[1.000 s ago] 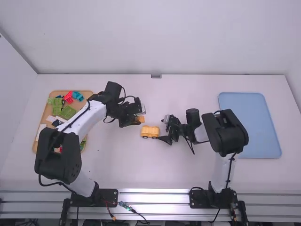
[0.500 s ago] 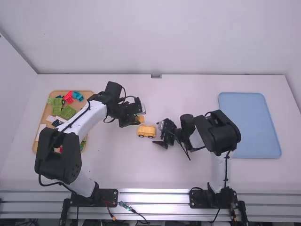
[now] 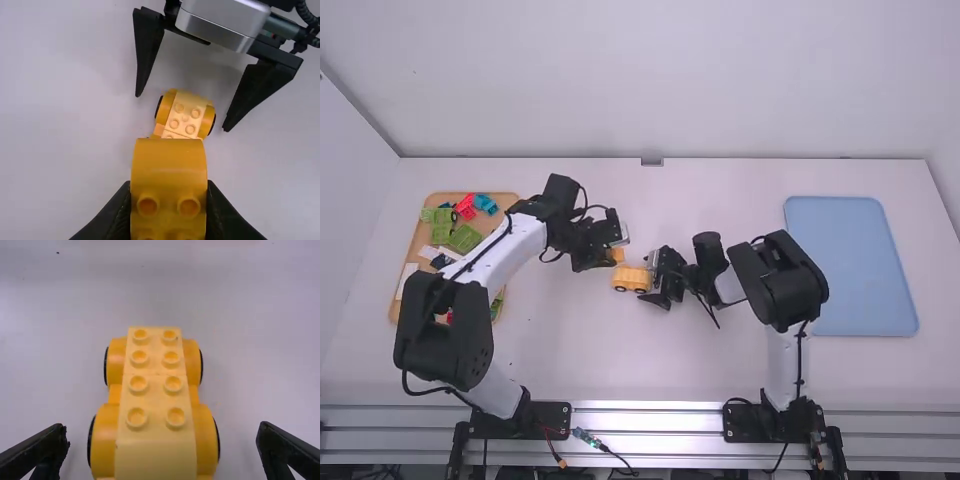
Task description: Assemble lego blocks to make yellow taxi
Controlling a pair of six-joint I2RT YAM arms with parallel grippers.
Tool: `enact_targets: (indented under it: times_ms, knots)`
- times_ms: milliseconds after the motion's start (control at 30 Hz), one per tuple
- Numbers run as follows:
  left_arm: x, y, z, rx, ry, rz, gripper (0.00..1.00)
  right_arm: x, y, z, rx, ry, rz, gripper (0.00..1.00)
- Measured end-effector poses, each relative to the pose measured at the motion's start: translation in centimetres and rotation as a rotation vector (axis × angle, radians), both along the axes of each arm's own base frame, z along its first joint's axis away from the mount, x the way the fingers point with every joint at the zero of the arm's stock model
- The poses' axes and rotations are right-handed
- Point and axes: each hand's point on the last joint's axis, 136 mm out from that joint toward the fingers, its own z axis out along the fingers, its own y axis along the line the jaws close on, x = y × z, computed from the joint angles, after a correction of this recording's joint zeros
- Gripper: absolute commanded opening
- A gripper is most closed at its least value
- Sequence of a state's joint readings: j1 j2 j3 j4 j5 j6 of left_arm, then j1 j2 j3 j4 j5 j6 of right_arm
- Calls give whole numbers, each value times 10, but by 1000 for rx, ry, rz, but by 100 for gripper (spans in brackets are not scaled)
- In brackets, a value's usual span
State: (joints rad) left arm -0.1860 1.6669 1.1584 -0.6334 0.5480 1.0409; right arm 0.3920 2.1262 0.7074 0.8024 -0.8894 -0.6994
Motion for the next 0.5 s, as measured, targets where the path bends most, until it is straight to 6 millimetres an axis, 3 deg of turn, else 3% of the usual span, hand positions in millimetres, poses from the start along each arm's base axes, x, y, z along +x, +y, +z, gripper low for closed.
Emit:
enact_targets:
  times_ms: [267,500]
  knots:
    - [0,0,0,3,1,1,2,-7,10,0,-4,-12,31,100]
    - [-2,1,-1,4,9,1,2,10,19,-12,8,11,28,97]
